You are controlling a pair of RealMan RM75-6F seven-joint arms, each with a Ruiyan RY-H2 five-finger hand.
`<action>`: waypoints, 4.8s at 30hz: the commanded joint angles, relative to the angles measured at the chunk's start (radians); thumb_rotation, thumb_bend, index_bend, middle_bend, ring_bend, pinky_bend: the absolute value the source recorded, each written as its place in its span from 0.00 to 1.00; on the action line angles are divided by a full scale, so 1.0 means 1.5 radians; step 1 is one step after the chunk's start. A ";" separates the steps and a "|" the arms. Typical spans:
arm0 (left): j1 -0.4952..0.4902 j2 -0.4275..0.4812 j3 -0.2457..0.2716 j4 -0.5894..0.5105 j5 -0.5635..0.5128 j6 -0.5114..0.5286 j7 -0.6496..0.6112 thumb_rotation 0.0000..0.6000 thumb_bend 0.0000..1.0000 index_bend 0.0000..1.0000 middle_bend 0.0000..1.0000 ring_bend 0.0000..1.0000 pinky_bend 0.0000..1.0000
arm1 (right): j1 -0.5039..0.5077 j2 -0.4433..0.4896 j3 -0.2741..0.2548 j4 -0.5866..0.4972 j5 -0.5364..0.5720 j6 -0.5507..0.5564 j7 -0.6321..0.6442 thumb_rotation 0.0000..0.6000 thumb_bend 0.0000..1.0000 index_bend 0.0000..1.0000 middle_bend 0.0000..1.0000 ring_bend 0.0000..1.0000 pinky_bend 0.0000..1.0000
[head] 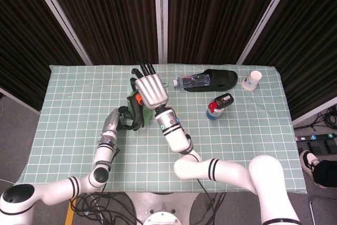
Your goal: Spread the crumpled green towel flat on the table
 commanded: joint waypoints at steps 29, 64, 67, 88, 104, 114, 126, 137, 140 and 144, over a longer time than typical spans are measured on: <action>0.093 0.203 0.040 -0.143 0.274 -0.012 -0.117 1.00 0.47 0.80 0.44 0.30 0.24 | -0.148 0.189 -0.077 -0.192 -0.049 -0.021 0.162 1.00 0.39 0.78 0.25 0.04 0.00; 0.100 0.170 0.072 0.020 0.439 0.174 -0.229 1.00 0.46 0.80 0.44 0.30 0.24 | -0.157 0.168 -0.146 0.042 -0.257 -0.078 0.579 1.00 0.39 0.79 0.30 0.05 0.00; 0.111 0.190 0.084 -0.020 0.455 0.181 -0.226 1.00 0.46 0.80 0.44 0.30 0.24 | -0.165 0.178 -0.153 0.032 -0.261 -0.086 0.609 1.00 0.39 0.79 0.30 0.05 0.00; 0.145 0.259 0.198 -0.159 0.545 0.151 -0.146 1.00 0.46 0.80 0.44 0.30 0.24 | -0.221 0.238 -0.250 -0.084 -0.322 -0.122 0.641 1.00 0.39 0.79 0.30 0.05 0.00; 0.158 0.262 0.270 -0.167 0.573 0.101 -0.111 1.00 0.45 0.79 0.44 0.30 0.23 | -0.257 0.200 -0.332 -0.093 -0.393 -0.106 0.611 1.00 0.39 0.79 0.30 0.04 0.00; 0.167 0.293 0.304 -0.213 0.586 0.078 -0.078 1.00 0.45 0.79 0.44 0.30 0.23 | -0.269 0.202 -0.359 -0.115 -0.419 -0.104 0.617 1.00 0.39 0.79 0.30 0.04 0.00; 0.163 0.301 0.321 -0.227 0.578 0.040 -0.036 1.00 0.37 0.72 0.41 0.30 0.23 | -0.281 0.186 -0.381 -0.096 -0.443 -0.101 0.573 1.00 0.39 0.77 0.29 0.02 0.00; 0.151 0.317 0.327 -0.250 0.561 0.002 0.006 1.00 0.14 0.37 0.31 0.29 0.22 | -0.291 0.173 -0.400 -0.083 -0.454 -0.105 0.529 1.00 0.37 0.73 0.27 0.00 0.00; 0.152 0.317 0.325 -0.253 0.562 0.004 0.007 1.00 0.10 0.32 0.29 0.27 0.22 | -0.294 0.178 -0.407 -0.083 -0.460 -0.107 0.502 0.99 0.28 0.66 0.24 0.00 0.00; 0.152 0.318 0.322 -0.255 0.562 0.008 0.005 1.00 0.08 0.30 0.27 0.25 0.22 | -0.300 0.190 -0.414 -0.096 -0.457 -0.114 0.454 0.77 0.04 0.40 0.15 0.00 0.00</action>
